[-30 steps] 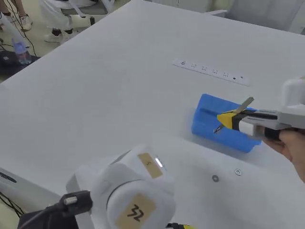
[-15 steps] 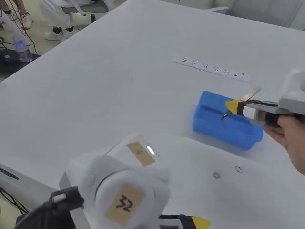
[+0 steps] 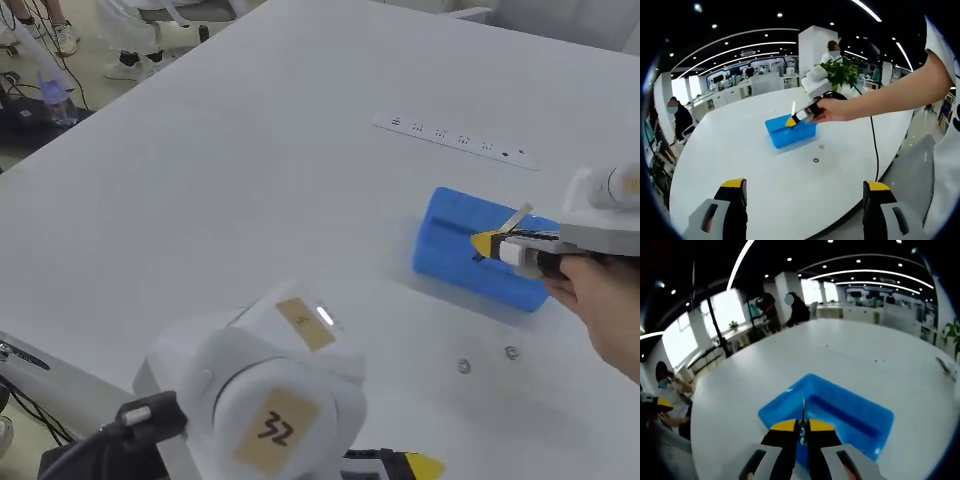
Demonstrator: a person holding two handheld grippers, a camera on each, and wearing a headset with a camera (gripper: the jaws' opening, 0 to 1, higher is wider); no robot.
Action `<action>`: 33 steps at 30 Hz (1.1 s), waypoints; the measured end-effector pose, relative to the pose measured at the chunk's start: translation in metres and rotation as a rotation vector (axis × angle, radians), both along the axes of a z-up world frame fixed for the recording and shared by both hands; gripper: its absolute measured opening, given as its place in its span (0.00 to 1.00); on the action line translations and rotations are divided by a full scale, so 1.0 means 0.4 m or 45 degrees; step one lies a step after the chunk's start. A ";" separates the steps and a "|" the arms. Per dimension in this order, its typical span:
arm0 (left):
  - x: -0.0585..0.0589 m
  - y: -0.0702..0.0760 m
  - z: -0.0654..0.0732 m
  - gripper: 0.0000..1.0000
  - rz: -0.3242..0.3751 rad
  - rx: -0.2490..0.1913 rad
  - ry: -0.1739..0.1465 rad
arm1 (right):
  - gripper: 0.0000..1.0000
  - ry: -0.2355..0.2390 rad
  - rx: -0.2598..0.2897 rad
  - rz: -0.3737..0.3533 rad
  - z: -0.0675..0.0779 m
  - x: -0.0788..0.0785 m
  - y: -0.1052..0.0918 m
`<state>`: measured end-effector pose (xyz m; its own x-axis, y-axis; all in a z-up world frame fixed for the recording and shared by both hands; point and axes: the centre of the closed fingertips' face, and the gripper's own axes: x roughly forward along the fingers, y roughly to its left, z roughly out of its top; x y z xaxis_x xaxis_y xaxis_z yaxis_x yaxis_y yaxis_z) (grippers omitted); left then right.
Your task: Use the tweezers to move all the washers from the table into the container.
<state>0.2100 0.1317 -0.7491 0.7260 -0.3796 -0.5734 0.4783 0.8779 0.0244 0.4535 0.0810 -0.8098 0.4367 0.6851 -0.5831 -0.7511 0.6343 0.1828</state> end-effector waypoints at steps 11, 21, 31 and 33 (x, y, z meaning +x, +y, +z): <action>0.002 0.006 -0.001 0.99 -0.004 0.020 0.003 | 0.03 -0.025 -0.067 0.017 -0.022 0.008 0.004; 0.000 0.002 0.001 0.99 -0.023 0.031 0.006 | 0.04 -0.011 -0.018 0.002 0.003 0.003 -0.002; -0.006 -0.004 -0.006 0.99 -0.029 0.036 0.011 | 0.04 -0.115 0.092 0.009 0.129 -0.047 -0.026; -0.006 -0.007 -0.006 0.99 -0.029 0.030 0.010 | 0.04 -0.142 0.109 0.016 0.162 -0.085 -0.027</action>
<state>0.2076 0.1288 -0.7513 0.7129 -0.3821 -0.5880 0.4984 0.8660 0.0415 0.4194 0.0704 -0.7451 0.4867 0.7361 -0.4703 -0.7775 0.6105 0.1509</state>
